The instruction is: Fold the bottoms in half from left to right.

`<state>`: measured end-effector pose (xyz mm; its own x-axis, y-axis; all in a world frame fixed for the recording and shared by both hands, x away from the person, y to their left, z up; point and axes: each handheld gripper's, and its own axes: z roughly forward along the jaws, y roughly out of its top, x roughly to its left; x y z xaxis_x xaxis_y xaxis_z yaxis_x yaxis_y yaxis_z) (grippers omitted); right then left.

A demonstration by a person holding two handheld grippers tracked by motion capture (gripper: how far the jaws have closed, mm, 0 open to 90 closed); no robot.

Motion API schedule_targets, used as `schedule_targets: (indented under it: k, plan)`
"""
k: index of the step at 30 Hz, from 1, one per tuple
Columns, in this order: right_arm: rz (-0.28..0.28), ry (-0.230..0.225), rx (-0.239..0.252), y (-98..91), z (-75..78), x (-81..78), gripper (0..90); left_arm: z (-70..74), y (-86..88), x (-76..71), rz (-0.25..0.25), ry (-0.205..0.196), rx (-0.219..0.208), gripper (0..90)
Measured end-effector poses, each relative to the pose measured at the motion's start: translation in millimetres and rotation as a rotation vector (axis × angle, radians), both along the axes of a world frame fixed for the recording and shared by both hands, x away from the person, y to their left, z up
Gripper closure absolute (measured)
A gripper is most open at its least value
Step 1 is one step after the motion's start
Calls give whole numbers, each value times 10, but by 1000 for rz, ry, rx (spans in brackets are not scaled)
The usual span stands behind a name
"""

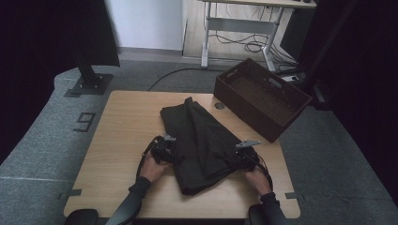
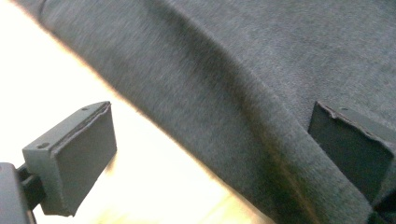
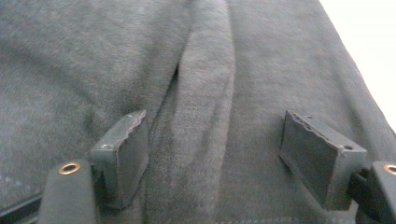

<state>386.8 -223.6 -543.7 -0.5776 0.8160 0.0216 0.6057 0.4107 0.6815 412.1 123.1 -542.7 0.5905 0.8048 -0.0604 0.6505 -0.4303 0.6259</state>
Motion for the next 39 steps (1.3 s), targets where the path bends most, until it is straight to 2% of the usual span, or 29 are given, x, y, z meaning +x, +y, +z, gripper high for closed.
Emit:
schedule_targets:
  k: [4, 15, 20, 23, 25, 28, 32, 34, 37, 39]
  plan:
    - [31, -6, 1, 165, -4, -154, 240, -2, 180, -65, 15, -2, -3, 18]
    - [101, -7, -3, 513, -1, -415, 240, -11, 548, -328, 39, -14, -12, 19]
    - [154, -4, -4, 668, 2, -551, 240, -22, 747, -533, 48, -26, -23, 19]
    - [195, 6, -10, 740, 16, -605, 251, -29, 823, -599, 51, -34, -29, 19]
    - [232, 26, -31, 746, 51, -607, 266, -40, 838, -618, 55, -45, -35, 20]
    - [239, 51, 5, 677, 155, -574, 269, -49, 836, -634, 57, -56, -42, 24]
    - [219, 26, 52, 635, 376, -486, 272, -48, 838, -637, 54, -58, -46, 34]
    - [232, 13, 73, 689, 520, -430, 296, -48, 837, -637, 55, -58, -47, 34]
    - [277, -9, 113, 874, 742, -342, 351, -48, 838, -637, 54, -58, -46, 35]
    - [305, -15, 113, 1006, 825, -284, 394, -49, 838, -637, 55, -59, -47, 35]
